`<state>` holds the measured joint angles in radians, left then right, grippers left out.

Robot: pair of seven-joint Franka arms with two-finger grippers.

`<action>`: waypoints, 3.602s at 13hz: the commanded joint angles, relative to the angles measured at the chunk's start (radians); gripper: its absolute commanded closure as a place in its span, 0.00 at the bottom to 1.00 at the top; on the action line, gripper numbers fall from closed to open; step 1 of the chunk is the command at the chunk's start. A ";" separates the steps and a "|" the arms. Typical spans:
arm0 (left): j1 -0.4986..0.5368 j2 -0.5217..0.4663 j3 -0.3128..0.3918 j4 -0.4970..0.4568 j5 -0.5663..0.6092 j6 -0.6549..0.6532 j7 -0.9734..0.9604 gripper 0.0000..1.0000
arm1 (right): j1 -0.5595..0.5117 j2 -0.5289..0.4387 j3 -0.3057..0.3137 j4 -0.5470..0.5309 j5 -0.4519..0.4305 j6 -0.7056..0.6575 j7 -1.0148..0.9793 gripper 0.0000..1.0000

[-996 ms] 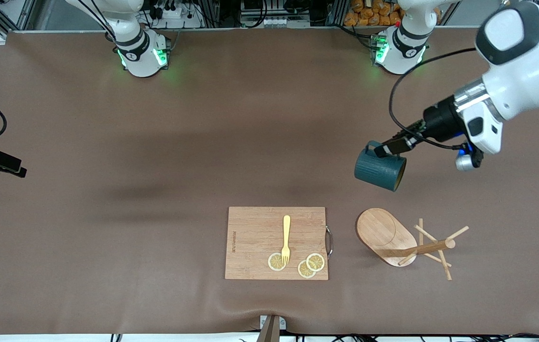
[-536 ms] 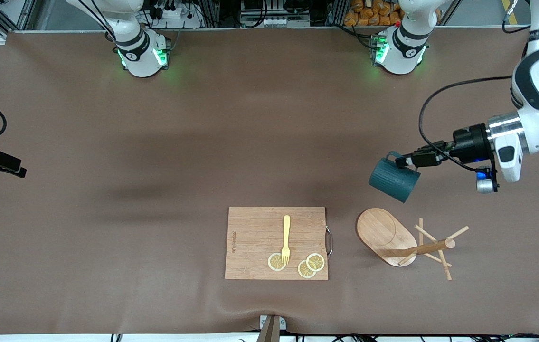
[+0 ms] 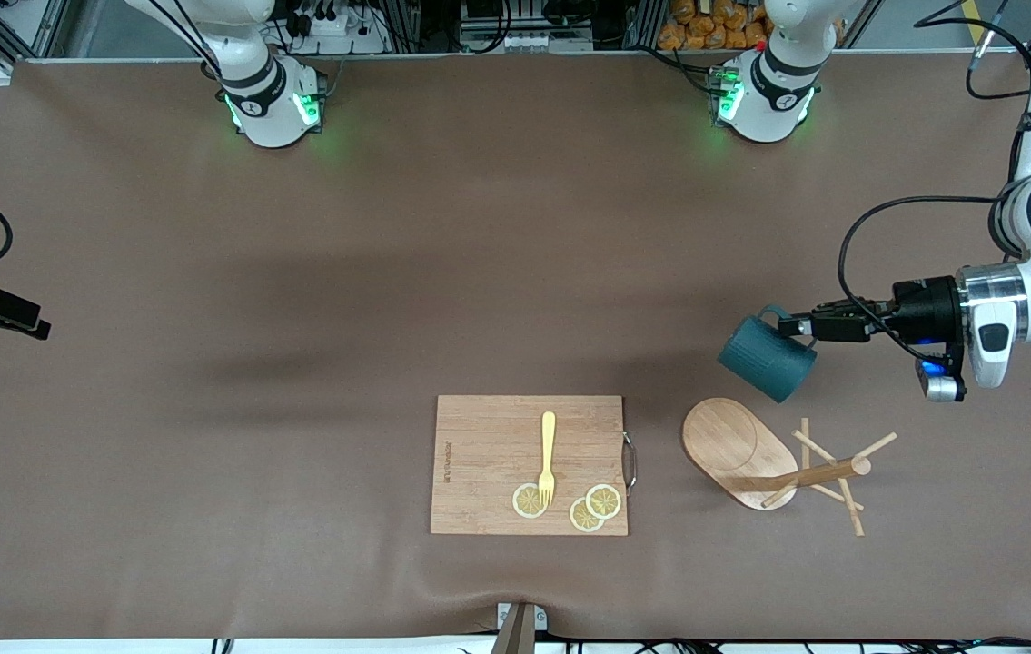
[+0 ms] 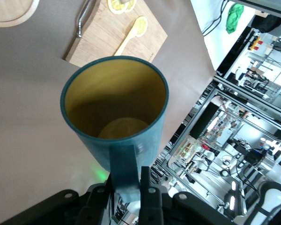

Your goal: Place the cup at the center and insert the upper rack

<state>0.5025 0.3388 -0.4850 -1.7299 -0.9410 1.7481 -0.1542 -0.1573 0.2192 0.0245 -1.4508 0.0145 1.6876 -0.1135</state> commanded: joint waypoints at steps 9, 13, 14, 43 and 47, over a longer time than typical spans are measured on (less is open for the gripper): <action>0.021 0.261 -0.009 0.252 -0.030 -0.117 -0.002 1.00 | -0.019 -0.006 0.017 0.004 -0.004 -0.002 0.006 0.00; 0.013 0.334 0.000 0.328 -0.027 -0.113 -0.024 1.00 | -0.019 -0.006 0.017 0.004 -0.004 -0.002 0.006 0.00; 0.010 0.345 0.008 0.332 -0.028 -0.110 -0.022 1.00 | -0.019 -0.006 0.017 0.004 -0.004 -0.002 0.006 0.00; -0.015 0.143 0.043 0.320 0.166 0.007 -0.128 0.00 | 0.007 -0.008 0.023 0.004 -0.002 -0.003 0.005 0.00; -0.036 -0.001 0.039 0.283 0.454 0.016 -0.133 0.00 | 0.019 -0.006 0.021 0.035 -0.004 -0.008 -0.002 0.00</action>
<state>0.4759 0.4296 -0.4549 -1.3811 -0.5975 1.7339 -0.2859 -0.1389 0.2188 0.0454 -1.4372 0.0145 1.6884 -0.1138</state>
